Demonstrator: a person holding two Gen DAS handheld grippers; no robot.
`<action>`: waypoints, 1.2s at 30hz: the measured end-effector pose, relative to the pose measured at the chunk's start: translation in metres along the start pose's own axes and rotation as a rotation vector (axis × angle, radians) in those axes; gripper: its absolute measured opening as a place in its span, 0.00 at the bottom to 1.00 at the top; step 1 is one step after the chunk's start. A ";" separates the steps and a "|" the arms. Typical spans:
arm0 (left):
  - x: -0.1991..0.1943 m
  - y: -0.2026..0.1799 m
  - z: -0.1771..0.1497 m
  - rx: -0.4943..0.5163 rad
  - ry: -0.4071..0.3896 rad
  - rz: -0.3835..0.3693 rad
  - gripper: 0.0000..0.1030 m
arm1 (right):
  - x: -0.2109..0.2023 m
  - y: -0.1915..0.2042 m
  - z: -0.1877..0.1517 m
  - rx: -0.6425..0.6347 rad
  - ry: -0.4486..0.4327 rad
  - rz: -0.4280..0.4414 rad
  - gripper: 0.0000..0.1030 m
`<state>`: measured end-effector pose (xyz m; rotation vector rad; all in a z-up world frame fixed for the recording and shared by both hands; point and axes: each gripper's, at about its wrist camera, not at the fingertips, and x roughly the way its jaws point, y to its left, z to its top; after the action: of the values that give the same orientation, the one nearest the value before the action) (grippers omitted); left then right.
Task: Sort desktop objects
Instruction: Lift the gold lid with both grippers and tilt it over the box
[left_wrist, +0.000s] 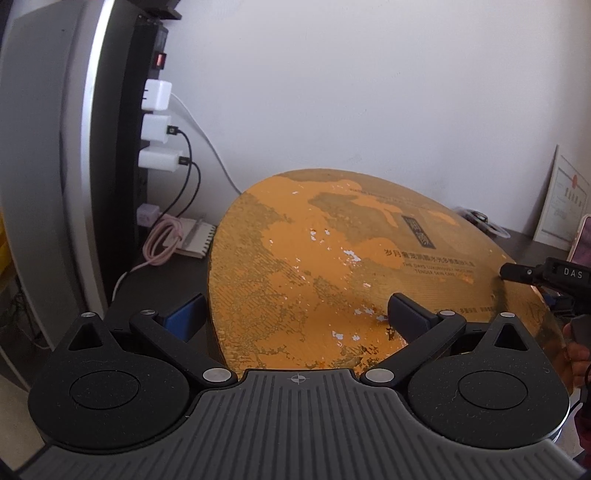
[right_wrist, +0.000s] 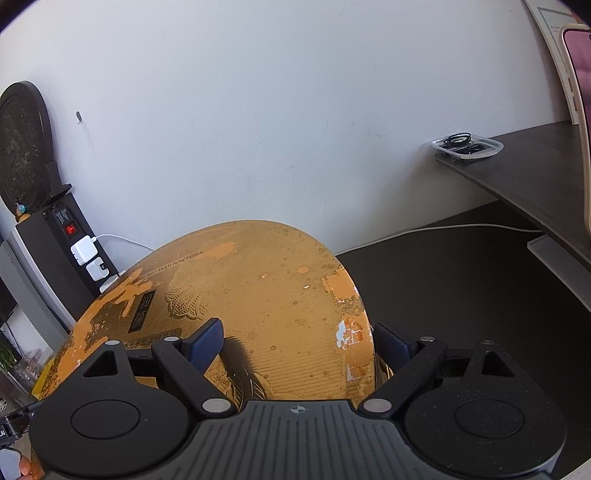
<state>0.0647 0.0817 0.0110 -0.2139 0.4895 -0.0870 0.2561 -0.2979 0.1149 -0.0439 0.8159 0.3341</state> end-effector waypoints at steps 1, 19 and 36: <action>0.002 0.001 0.000 -0.002 0.004 0.002 0.99 | 0.002 0.000 0.000 0.002 0.004 -0.001 0.87; 0.042 0.004 -0.001 -0.025 0.062 0.006 0.99 | 0.032 -0.006 0.000 -0.001 0.052 -0.037 0.87; 0.056 0.005 -0.001 -0.042 0.107 0.009 1.00 | 0.042 -0.011 -0.003 0.003 0.089 -0.066 0.87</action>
<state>0.1136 0.0785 -0.0168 -0.2487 0.5987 -0.0798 0.2837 -0.2970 0.0816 -0.0827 0.9014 0.2702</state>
